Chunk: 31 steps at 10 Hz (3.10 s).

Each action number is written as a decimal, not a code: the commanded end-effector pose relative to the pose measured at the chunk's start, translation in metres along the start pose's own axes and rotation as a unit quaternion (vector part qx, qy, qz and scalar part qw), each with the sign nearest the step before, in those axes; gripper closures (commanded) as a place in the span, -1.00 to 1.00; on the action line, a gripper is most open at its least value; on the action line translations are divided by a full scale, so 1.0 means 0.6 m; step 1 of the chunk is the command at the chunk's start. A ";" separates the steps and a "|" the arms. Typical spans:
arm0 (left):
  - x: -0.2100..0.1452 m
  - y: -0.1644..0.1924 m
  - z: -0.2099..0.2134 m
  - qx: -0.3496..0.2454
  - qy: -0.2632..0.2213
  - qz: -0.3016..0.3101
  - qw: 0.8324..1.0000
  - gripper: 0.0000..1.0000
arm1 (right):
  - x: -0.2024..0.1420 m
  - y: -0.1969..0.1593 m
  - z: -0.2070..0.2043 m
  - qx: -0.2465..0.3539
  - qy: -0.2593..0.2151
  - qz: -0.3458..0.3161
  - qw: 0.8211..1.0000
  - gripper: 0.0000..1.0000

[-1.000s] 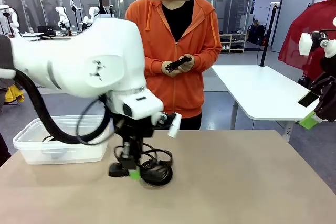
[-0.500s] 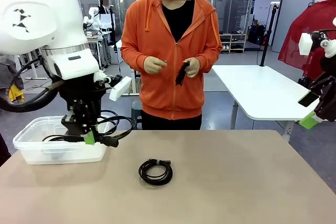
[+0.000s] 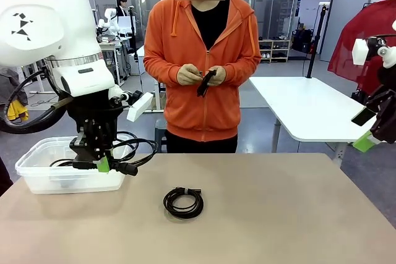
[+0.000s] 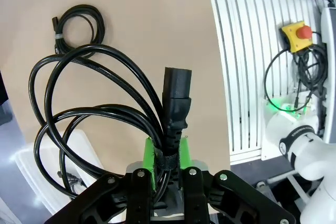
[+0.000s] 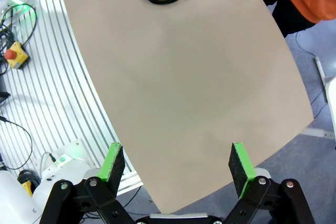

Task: Organize and store the cables.
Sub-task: Place the Power Cable into the Organizing box.

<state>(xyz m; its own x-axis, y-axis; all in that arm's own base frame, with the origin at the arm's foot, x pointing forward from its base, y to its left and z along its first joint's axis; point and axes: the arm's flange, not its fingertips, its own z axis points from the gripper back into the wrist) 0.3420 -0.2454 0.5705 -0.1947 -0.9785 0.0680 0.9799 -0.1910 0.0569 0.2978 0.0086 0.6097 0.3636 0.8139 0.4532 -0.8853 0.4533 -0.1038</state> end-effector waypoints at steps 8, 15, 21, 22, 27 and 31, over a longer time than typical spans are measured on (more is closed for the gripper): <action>-0.327 0.195 0.050 0.071 0.028 0.122 0.990 0.59 | 0.003 0.000 0.003 0.000 0.003 -0.004 1.000 -1.00; -0.507 0.314 -0.063 0.060 -0.010 0.205 0.977 0.59 | 0.003 0.000 0.003 0.000 0.003 -0.004 1.000 -1.00; -0.528 0.345 -0.176 0.007 0.000 0.260 0.966 0.59 | 0.003 0.000 0.003 0.000 0.003 -0.004 1.000 -1.00; -0.530 0.347 -0.178 0.007 0.012 0.265 0.964 0.59 | 0.003 0.000 0.003 0.000 0.003 -0.004 1.000 -1.00; -0.526 0.333 -0.192 -0.005 0.001 0.254 0.967 0.59 | 0.003 0.000 0.003 0.000 0.003 -0.004 1.000 -1.00; -0.552 0.361 -0.216 0.005 0.009 0.248 0.969 0.59 | 0.003 0.000 0.003 0.000 0.003 -0.004 1.000 -1.00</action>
<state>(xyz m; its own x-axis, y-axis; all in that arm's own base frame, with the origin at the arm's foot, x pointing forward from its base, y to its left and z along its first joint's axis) 0.6104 0.0182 0.4367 0.3093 -0.9475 0.0811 0.9506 0.3103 -0.0002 0.2978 0.0086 0.6099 0.3634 0.8139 0.4533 -0.8853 0.4533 -0.1041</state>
